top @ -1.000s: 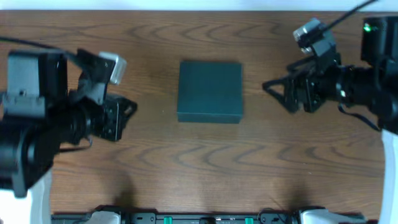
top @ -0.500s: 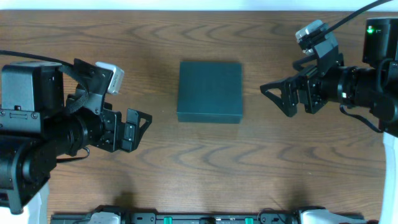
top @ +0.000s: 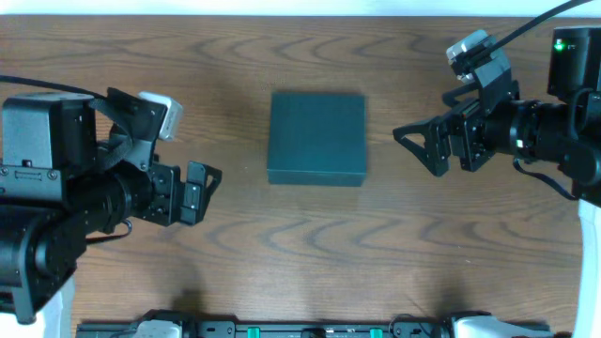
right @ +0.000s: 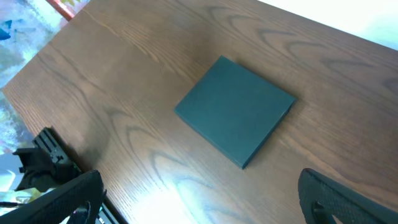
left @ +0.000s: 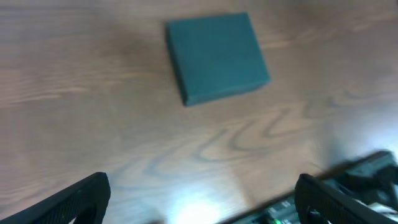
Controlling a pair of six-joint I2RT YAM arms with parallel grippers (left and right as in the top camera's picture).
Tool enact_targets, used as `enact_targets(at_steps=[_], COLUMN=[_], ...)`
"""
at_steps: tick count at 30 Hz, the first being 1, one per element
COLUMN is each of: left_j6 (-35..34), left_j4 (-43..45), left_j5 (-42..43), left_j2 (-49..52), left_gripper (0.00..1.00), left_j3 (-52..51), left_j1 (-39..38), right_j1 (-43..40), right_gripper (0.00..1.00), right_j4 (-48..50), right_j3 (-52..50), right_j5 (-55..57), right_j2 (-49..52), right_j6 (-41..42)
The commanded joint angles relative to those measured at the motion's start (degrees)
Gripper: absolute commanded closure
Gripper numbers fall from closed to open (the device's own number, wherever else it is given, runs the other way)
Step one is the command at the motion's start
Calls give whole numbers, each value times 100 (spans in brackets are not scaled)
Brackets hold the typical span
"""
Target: Pack container
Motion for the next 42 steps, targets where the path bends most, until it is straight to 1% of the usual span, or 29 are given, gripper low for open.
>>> enact_targets(at_steps=[1, 5, 9, 11, 14, 17, 20, 24, 29, 35, 42], left_j6=[-157, -654, -951, -1132, -1237, -1388, -1403, -1486, -1513, -1727, -1770], left_j4=[442, 1353, 1871, 2175, 2743, 3329, 3696, 4138, 4680, 5193, 5512], left_j5=[-726, -1392, -1672, -1856, -1961, -1958, -1947, -1895, -1445, -1427, -1456], left_j2=[-509, -1617, -2575, -3222, -4275, -5405, -6059, -6511, -6682, -6679, -6682], left_gripper=[5, 5, 5, 5, 5, 5, 5, 5, 5, 5, 5], left_j3=[-542, -1910, -3097, -3875, -5064, -6260, -7029, -7912, -8725, -9278, -9700], left_j1=[-9, -7, -7, -7, 48, 343, 667, 1178, 1539, 1565, 1563], right_j1=[42, 42, 42, 42, 42, 42, 42, 42, 42, 42, 42], right_gripper=[1, 1, 1, 1, 1, 1, 1, 1, 1, 1, 1], right_j4=[-7, -7, -7, -7, -7, -7, -7, -7, -7, -7, -7], right_j3=[-42, -42, -42, -42, -42, -42, -42, -42, -42, -42, -42], right_j5=[-4, -4, -4, -4, -4, -4, -4, -4, -4, -4, -4], right_j2=[-4, -4, -4, -4, -4, -4, -4, -4, -4, -4, -4], right_j6=[-70, -70, -70, -70, -70, -70, -68, -70, -70, -70, -70])
